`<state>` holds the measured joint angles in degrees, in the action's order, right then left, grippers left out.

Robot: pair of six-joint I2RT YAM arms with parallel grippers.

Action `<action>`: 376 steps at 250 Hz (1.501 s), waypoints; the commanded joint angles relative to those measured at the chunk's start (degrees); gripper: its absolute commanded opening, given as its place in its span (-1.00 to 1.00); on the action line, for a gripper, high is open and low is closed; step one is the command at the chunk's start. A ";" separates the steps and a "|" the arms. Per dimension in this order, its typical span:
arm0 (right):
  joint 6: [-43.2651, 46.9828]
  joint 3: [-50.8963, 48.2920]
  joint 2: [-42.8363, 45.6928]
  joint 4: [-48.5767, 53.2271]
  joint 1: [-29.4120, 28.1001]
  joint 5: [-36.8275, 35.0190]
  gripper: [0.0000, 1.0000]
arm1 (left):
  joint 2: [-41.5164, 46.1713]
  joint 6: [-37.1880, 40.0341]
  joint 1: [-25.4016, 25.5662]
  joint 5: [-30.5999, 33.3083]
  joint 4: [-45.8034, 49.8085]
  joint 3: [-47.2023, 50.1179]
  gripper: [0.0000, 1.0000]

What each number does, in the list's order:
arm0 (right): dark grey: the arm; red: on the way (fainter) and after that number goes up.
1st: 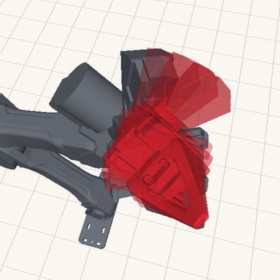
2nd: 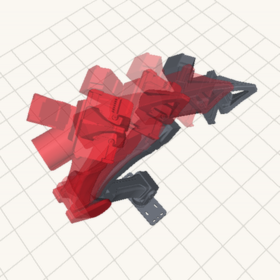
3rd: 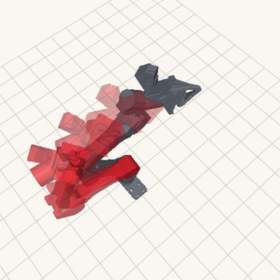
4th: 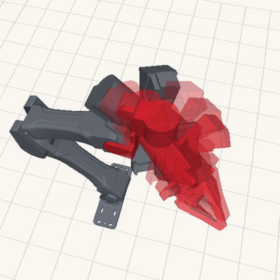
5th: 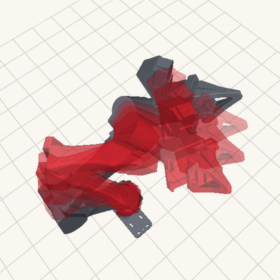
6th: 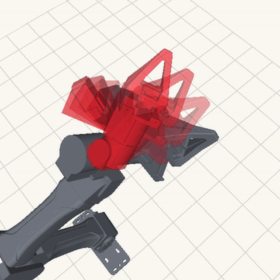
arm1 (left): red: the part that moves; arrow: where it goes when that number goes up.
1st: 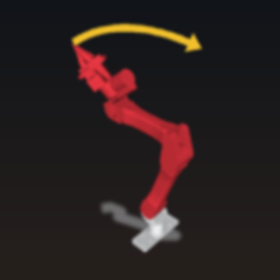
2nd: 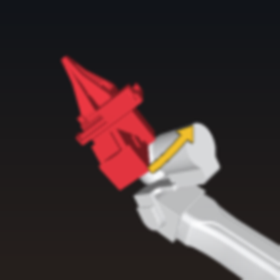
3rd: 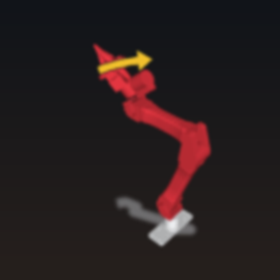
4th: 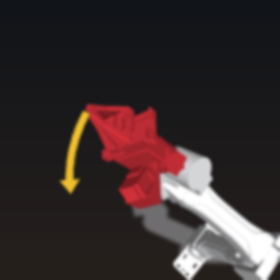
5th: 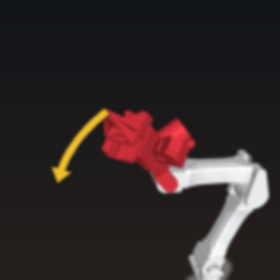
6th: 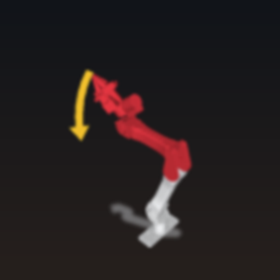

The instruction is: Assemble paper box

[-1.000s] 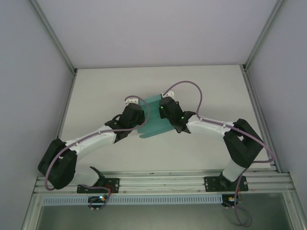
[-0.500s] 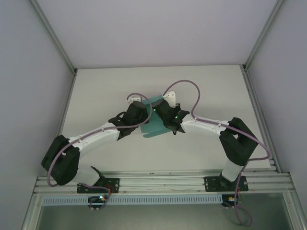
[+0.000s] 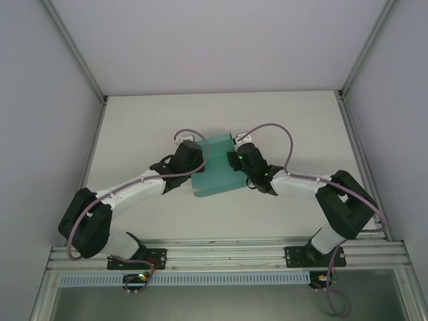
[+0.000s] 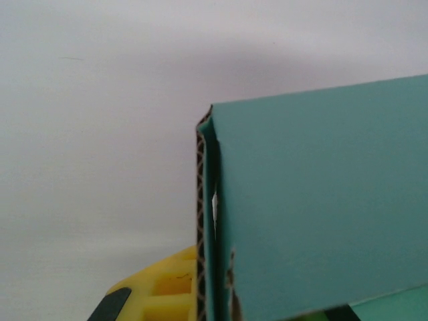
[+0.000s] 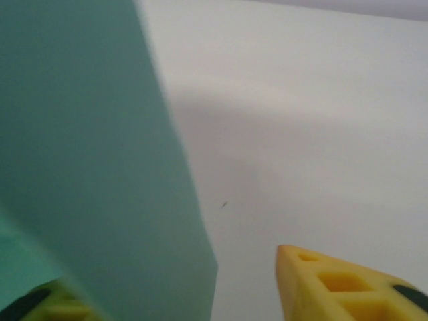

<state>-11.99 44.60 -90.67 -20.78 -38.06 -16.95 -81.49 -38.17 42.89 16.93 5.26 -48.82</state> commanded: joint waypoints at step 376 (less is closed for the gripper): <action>-18.09 -13.29 43.92 43.28 11.96 -3.00 0.99 | -40.13 82.65 3.35 0.51 44.67 -46.10 -1.00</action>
<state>-29.82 29.91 -46.41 21.32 -26.59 -20.58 -116.33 43.57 45.67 10.20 48.42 -90.94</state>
